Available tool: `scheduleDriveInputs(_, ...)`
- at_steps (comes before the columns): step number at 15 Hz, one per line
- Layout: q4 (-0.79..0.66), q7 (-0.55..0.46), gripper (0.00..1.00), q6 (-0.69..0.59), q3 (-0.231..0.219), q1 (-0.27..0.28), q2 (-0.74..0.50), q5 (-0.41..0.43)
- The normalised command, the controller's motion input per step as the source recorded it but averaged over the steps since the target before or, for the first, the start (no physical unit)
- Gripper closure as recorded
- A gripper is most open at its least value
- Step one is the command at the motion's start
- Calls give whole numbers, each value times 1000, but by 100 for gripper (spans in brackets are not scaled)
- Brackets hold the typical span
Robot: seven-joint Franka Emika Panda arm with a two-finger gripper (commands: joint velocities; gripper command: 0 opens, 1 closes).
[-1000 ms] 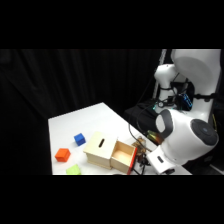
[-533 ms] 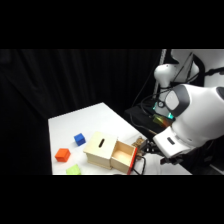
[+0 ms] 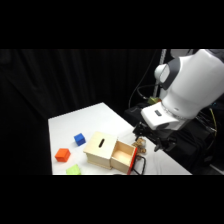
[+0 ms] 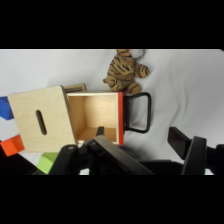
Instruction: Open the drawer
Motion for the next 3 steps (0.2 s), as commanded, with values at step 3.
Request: scheduleDriveInputs(3, 59, -267, 0, -156, 100, -265, -202, 238)
